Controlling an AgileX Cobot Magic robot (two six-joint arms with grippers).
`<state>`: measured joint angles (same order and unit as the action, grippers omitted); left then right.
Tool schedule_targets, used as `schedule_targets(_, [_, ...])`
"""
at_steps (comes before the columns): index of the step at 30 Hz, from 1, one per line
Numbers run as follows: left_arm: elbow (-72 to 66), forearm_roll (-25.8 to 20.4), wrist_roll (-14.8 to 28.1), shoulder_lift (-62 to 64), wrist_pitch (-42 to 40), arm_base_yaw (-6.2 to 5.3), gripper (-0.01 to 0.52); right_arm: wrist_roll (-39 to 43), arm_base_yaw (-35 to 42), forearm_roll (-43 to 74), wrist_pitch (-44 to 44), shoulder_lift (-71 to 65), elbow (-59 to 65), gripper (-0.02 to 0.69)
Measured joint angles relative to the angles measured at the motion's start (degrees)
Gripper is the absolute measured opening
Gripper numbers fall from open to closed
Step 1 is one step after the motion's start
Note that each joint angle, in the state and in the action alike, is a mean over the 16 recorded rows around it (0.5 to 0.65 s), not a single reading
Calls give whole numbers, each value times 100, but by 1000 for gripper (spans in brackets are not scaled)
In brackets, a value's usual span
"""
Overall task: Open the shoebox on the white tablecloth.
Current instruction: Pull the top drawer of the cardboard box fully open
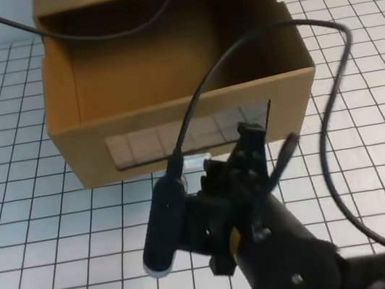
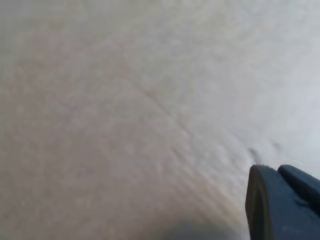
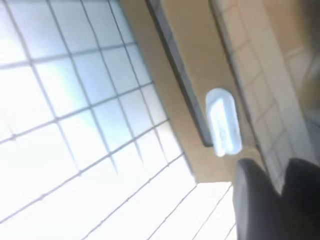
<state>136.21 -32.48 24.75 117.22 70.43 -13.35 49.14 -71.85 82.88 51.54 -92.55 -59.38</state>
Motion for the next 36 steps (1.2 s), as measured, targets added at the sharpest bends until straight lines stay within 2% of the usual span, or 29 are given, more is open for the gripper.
schedule_targets(5, [243, -52, 3, -218, 118, 0, -2, 45, -364, -498, 601, 459, 3, 96])
schedule_targets(11, [417, -62, -6, -721, 191, -34, -2, 34, -464, -1055, 1254, 1225, 3, 54])
schedule_targets(15, [296, 125, -53, -1275, 204, -134, -2, -161, -130, -1571, 1496, 1889, 3, 21])
schedule_targets(20, [-252, 512, -132, -2200, 198, -315, -2, -727, 734, -2552, 1531, 2903, 3, -6])
schedule_targets(28, [-2437, 1091, -224, -4232, -391, -568, -2, -2118, 2364, -4637, 1674, 4634, 3, -12])
schedule_targets(36, [-5992, 1181, -101, -6784, -2115, -616, -2, -2963, 3118, -6204, 1848, 6116, 124, -12])
